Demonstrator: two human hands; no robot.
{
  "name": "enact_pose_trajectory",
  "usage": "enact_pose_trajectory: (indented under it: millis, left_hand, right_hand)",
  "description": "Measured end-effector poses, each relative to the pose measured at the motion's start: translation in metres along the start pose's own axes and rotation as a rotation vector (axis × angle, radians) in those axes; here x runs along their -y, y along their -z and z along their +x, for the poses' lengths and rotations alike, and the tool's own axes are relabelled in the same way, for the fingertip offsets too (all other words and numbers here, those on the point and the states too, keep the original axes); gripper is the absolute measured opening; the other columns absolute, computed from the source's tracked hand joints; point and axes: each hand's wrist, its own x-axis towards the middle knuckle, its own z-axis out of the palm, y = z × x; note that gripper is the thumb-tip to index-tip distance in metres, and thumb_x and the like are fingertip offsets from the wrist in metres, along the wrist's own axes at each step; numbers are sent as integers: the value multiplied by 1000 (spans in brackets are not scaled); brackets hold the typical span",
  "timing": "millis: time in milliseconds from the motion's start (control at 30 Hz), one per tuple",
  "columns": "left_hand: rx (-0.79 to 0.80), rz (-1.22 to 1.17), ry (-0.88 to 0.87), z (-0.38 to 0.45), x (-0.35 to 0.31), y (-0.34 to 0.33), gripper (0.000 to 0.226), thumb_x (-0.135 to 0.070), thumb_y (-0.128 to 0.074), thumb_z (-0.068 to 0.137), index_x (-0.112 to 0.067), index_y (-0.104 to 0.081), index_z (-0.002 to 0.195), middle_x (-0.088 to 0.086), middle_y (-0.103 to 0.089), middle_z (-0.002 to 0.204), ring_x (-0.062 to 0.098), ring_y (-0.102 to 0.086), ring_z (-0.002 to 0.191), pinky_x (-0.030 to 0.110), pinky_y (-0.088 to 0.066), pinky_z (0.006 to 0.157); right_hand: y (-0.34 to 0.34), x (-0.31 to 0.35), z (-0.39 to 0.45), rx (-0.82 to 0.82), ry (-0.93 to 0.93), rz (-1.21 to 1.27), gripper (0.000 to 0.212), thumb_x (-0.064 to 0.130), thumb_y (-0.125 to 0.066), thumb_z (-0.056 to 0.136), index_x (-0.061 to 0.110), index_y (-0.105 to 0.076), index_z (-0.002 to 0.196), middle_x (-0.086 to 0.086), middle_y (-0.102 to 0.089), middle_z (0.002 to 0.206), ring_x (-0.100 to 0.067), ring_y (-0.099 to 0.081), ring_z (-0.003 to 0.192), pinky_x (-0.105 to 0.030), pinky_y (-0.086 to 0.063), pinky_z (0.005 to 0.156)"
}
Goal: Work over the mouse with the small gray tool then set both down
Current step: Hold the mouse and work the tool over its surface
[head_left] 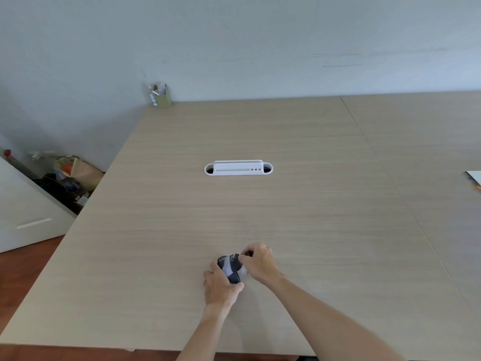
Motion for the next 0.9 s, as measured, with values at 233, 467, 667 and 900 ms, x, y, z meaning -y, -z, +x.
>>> enact_pose_trajectory:
  millis: [233,467,667,900]
  left_hand:
    - [72,20,5,8,-5,7,92,-18,-83,61,-20,-33,139,10,-43,122,33,-51,114,40,-52,92]
    - [115,14,-28,11,-5,12,92,-16,-84,59,-24,-36,137,8,-43,120,31,-49,115,42,-50,97]
    - [132,-26,-43,14,-4,14,94,-14,-84,53,-32,-40,135,4,-44,117,29,-53,111,40,-55,90]
    - [140,26,-68,20,-5,12,92,-15,-87,52,-28,-43,132,5,-49,118,28,-52,115,37,-55,88]
  right_hand:
    - [6,-20,-2,-204,-54,-92,17,5,-46,82,2,-60,74,-11,-64,73,-21,-50,59,-31,-38,50]
    - [-4,-6,-1,-4,1,62,14,5,-57,78,5,-69,70,-1,-62,61,-15,-55,56,-19,-42,48]
    - [-2,-5,3,-186,30,2,15,7,-49,83,4,-59,72,-7,-62,68,-15,-47,56,-26,-36,49]
    - [-2,-9,4,-113,28,-48,19,5,-52,85,4,-57,66,-5,-56,65,-18,-46,58,-30,-37,53]
